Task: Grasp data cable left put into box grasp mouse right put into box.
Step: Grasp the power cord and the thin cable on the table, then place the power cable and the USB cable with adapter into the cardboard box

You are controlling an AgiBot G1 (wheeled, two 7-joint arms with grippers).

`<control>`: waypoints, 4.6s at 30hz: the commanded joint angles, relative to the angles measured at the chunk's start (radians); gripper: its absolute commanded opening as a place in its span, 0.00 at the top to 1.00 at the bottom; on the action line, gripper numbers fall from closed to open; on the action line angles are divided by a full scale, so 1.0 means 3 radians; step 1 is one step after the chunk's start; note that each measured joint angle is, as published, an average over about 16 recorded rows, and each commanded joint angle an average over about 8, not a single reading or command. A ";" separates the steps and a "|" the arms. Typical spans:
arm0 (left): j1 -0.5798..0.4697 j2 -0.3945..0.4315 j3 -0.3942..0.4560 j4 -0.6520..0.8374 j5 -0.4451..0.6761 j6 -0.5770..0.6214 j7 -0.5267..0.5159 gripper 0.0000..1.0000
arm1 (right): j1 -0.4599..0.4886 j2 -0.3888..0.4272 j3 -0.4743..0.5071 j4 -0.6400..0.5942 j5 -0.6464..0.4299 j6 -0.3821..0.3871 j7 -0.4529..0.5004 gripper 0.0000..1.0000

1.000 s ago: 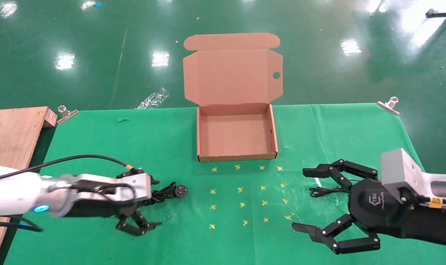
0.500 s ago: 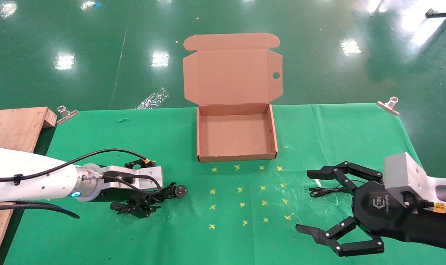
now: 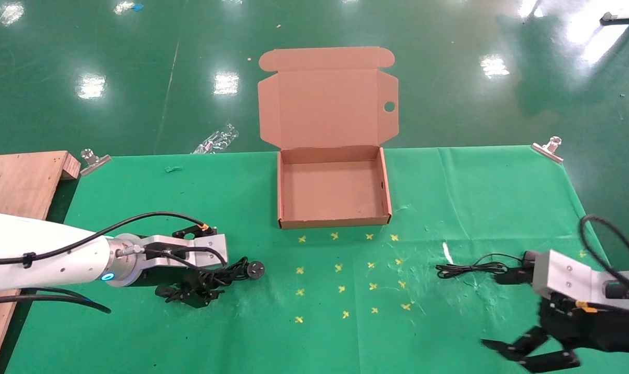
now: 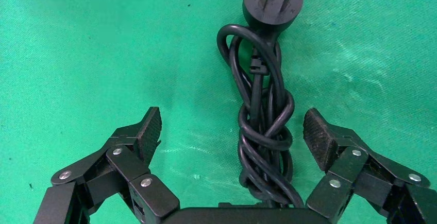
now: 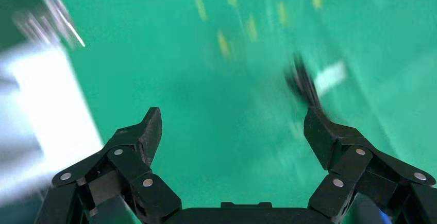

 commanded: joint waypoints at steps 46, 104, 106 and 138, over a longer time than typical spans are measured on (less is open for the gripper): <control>0.0009 -0.0006 0.0001 -0.0030 0.0016 0.0002 -0.0029 1.00 | 0.0969 -0.1306 -0.0470 -0.2256 -0.1263 0.0531 -0.1170 1.00; -0.0602 0.1459 0.0673 0.1067 0.0375 -0.1681 0.0547 0.50 | 0.1490 -0.0479 -0.0103 -0.0324 -0.1175 0.0370 -0.0263 1.00; -0.0632 0.1457 0.0808 0.1081 0.0377 -0.1750 0.0439 0.25 | 0.1470 -0.0450 -0.0091 -0.0233 -0.1178 0.0381 -0.0200 1.00; -0.1541 0.0886 0.0886 0.2151 -0.0100 -0.2028 -0.0546 0.00 | 0.1444 -0.1338 -0.0272 -0.0089 -0.0807 0.0424 -0.0535 1.00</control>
